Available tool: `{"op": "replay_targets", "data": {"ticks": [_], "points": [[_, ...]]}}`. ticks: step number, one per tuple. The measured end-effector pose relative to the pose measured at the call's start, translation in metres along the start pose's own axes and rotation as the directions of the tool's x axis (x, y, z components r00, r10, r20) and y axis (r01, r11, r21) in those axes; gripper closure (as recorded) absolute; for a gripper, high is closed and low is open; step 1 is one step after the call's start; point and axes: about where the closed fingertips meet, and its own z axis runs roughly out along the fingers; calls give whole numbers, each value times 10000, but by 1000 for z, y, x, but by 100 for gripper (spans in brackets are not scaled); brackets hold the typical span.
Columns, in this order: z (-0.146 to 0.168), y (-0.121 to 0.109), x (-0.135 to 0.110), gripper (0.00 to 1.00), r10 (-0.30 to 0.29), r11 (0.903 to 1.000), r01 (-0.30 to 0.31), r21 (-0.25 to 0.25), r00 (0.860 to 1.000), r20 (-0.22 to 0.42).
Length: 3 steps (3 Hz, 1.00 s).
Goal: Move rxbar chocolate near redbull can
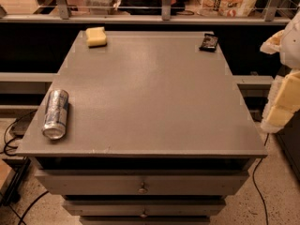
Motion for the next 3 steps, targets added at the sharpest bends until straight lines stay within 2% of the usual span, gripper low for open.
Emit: {"op": "replay_targets", "data": {"ticks": [1,2,3], "points": [[-2,-3,-1,0,36,9998,-40,175,9997,236],[-4,-12,-5,0,90,9981,-160,601,9933,1155],[5,-35,-15,0,297,9949,-539,854,9644,2629]]}}
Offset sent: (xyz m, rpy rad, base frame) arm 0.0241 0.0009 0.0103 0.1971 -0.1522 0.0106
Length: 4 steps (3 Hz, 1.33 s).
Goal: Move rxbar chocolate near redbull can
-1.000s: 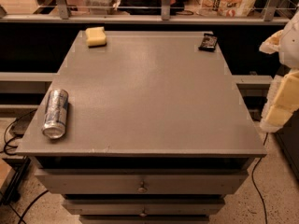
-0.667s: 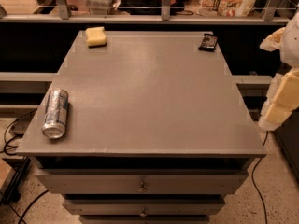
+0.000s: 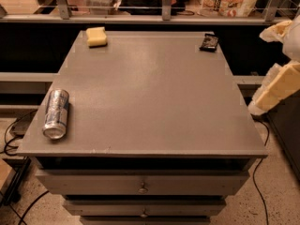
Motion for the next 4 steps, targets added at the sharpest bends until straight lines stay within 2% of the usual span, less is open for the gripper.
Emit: {"op": "replay_targets", "data": {"ticks": [1,2,3,4], "points": [[15,-32,-5,0,615,9975,-664,236,9839,1679],[32,-85,-3,0,1275,9886,-1453,394,9474,2935],[40,-128,0,0,2003,9732,-2245,502,9341,2957],[35,-130,-2,0,1981,9725,-2255,581,9323,3027]]}}
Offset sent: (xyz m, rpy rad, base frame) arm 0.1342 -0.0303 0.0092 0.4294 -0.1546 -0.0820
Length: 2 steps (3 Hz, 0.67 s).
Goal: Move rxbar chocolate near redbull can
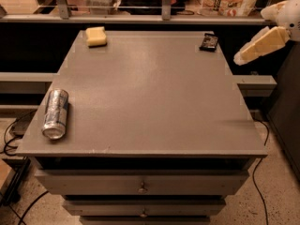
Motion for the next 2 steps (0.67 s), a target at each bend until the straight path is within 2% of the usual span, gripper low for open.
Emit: {"op": "replay_targets", "data": {"ticks": [1,2], "points": [[2,6,2,0,-98,9999,97,-114,9999,-27],[17,-7,2,0,279,9996,-279,-13,9984,482]]}}
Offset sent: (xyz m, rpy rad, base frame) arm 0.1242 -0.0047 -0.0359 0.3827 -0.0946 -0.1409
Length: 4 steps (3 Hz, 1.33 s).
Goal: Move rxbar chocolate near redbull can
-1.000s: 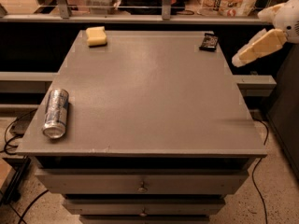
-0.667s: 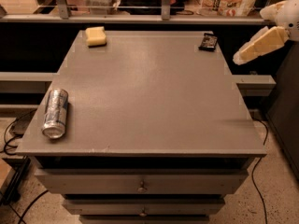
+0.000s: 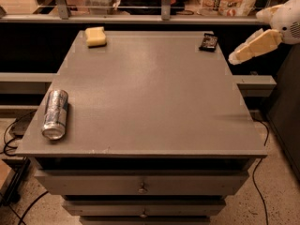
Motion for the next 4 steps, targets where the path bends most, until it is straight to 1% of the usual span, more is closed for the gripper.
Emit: {"op": "replay_targets", "data": {"ticks": [1,2,3,4], "points": [[25,-26,-1,0,706,9972,-726,181,9931,931],[87,-71,4,0,1829,9777,-2014,593,9559,2299],[111,-92,6,0,2035,9617,-2436,1254,9415,2686],[139,-111,10,0,2239,9438,-2815,1734,9301,2912]]}}
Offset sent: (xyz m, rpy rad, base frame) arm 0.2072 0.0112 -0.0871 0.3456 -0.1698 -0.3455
